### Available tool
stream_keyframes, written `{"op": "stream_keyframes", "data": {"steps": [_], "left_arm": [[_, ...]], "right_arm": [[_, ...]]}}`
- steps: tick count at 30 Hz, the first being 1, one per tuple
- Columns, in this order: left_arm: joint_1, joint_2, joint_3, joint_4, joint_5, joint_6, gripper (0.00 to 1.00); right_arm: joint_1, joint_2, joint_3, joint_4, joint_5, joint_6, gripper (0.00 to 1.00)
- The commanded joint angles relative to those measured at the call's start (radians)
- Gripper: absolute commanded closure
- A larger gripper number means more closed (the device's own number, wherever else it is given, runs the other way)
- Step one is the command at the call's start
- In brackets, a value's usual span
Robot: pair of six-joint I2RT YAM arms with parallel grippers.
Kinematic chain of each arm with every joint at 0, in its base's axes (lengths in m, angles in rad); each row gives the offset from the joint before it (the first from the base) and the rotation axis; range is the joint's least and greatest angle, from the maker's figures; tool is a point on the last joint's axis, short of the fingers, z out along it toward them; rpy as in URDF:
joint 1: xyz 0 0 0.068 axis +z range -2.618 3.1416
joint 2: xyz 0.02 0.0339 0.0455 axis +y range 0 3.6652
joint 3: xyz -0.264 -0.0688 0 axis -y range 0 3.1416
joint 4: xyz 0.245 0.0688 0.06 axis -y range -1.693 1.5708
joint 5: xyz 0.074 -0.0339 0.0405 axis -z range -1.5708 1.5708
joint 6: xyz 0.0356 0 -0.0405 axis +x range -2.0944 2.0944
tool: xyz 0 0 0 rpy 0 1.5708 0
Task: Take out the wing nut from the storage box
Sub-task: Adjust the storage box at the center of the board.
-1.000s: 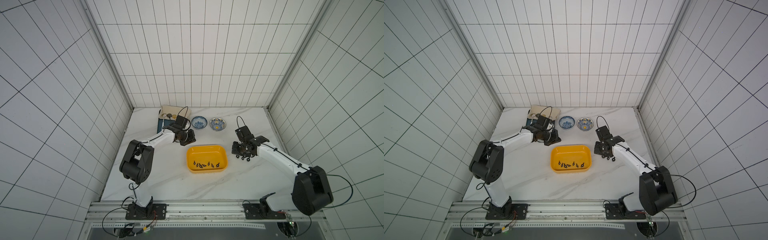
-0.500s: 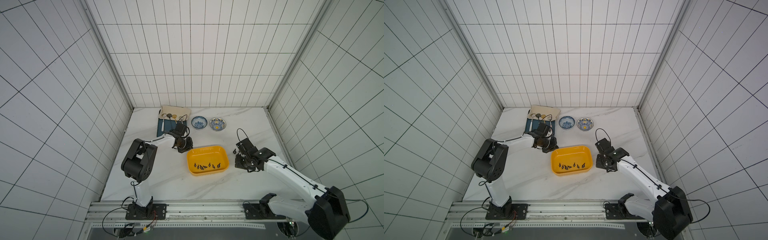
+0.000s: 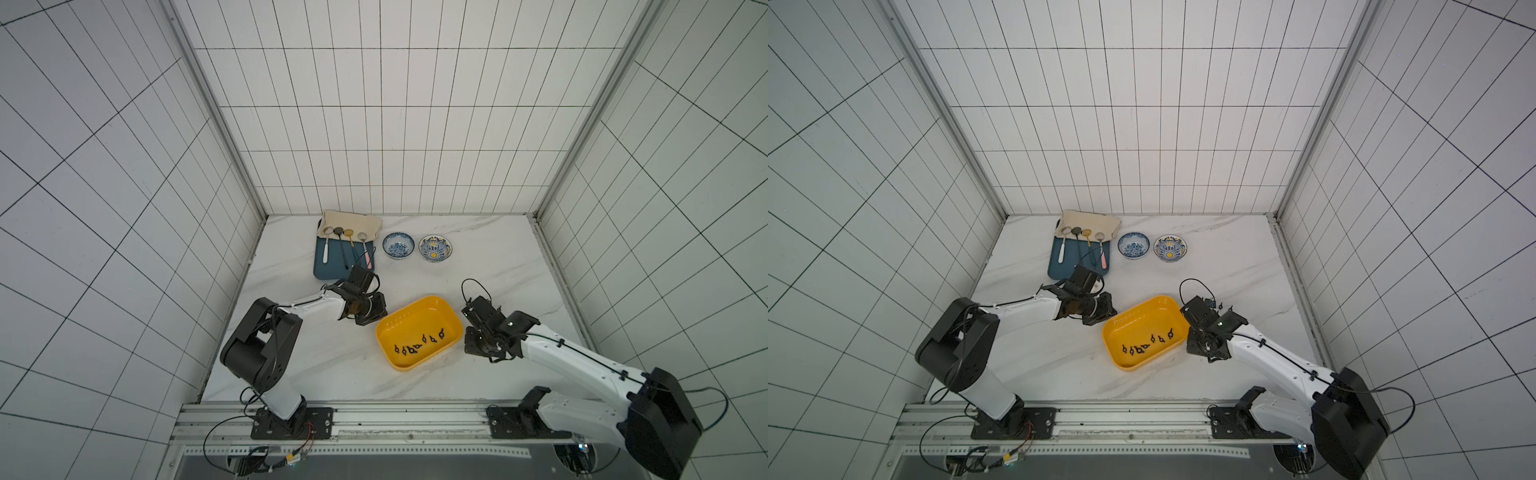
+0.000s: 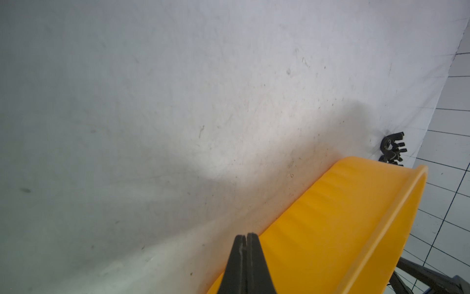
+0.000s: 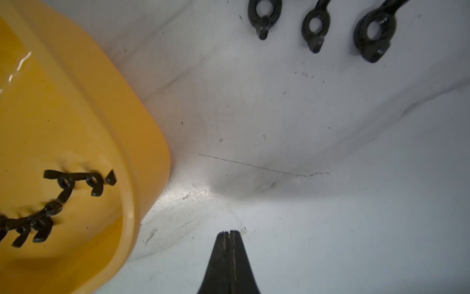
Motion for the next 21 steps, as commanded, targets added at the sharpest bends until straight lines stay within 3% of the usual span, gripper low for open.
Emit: {"op": "stream_keyframes", "data": {"steps": [1,12,21], "left_arm": [[-0.024,-0.026,-0.051,0.055,-0.026,-0.025,1.00],[-0.035,-0.189,-0.201,0.054,-0.100,-0.106,1.00],[-0.027,-0.470,-0.236,-0.186,-0.285,-0.156,1.00]], "right_arm": [[0.006,0.074,0.043,0.077,0.030,-0.014,1.00],[0.005,0.202,0.134,0.126,0.027,-0.036,1.00],[0.005,0.386,0.300,0.155,0.006,-0.091,1.00]]}}
